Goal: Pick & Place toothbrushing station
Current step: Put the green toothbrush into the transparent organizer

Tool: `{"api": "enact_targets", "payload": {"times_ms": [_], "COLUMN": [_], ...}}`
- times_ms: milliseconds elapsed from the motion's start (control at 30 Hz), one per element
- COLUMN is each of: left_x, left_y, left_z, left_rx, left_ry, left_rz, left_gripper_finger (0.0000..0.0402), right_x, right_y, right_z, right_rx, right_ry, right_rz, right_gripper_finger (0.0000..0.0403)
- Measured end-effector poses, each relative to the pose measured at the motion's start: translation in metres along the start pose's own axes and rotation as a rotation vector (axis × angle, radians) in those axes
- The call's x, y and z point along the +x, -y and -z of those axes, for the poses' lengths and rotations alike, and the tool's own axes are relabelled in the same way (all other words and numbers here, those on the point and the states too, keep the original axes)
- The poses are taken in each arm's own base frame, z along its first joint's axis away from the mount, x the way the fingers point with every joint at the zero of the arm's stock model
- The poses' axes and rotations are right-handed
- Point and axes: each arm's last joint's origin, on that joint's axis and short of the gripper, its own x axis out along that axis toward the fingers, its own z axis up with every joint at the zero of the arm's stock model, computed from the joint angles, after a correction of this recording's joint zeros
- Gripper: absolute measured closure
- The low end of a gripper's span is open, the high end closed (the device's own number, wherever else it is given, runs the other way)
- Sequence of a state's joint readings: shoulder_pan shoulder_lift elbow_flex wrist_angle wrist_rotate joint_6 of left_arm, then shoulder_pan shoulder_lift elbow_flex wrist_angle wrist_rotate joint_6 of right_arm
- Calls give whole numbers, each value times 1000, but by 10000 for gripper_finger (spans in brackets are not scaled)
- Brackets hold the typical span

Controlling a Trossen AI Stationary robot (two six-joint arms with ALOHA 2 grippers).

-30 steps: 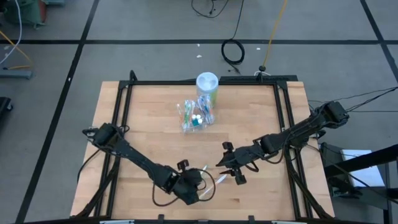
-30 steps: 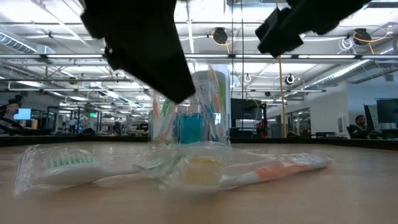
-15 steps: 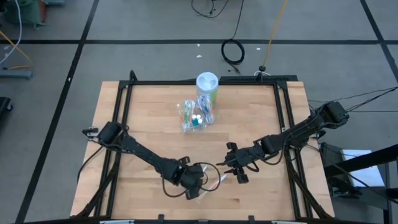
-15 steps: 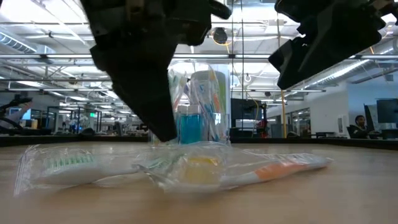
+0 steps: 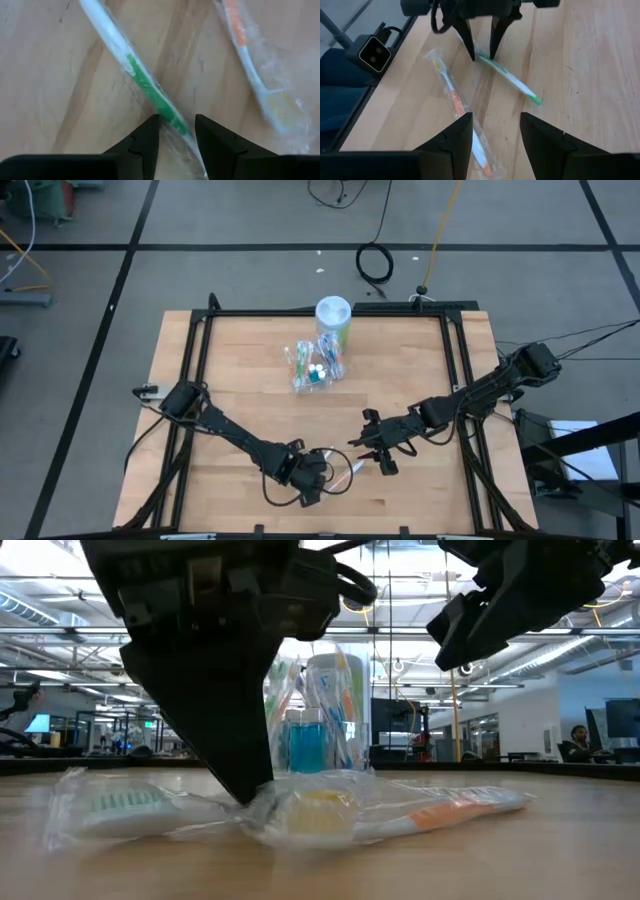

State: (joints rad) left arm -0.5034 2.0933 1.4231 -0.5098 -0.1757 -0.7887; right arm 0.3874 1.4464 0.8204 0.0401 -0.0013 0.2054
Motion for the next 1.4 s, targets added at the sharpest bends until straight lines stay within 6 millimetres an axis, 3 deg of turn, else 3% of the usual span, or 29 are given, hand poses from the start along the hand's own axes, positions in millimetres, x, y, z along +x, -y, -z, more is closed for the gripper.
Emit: {"api": "enact_targets", "payload": {"times_ms": [233, 533, 700, 867, 1033, 1167, 1400], "left_x": [4, -3, -23, -61, -88, -95, -93], "left_y": [-7, -19, -26, -29, -32, -42, -59], "left_z": [4, -5, -18, -31, -38, -39, -51], "left_rx": [53, 69, 146, 336, 642, 861, 986], "left_ry": [-43, -98, -119, -72, -68, -173, -281], "left_rz": [-53, -125, -331, -640, -887, -1020, -1075], "left_gripper_finger": [276, 389, 381, 395, 391, 397, 400], "right_x": [0, 0, 0, 0, 0, 0, 0], "right_y": [0, 0, 0, 0, 0, 0, 0], "right_z": [0, 0, 0, 0, 0, 0, 0], "right_rx": [0, -1, -1, -1, -1, -1, -1], "right_ry": [-1, 0, 0, 0, 0, 0, -1], "right_rz": [0, 0, 0, 0, 0, -1, 0], "right_gripper_finger": [247, 247, 247, 247, 247, 247, 247]}}
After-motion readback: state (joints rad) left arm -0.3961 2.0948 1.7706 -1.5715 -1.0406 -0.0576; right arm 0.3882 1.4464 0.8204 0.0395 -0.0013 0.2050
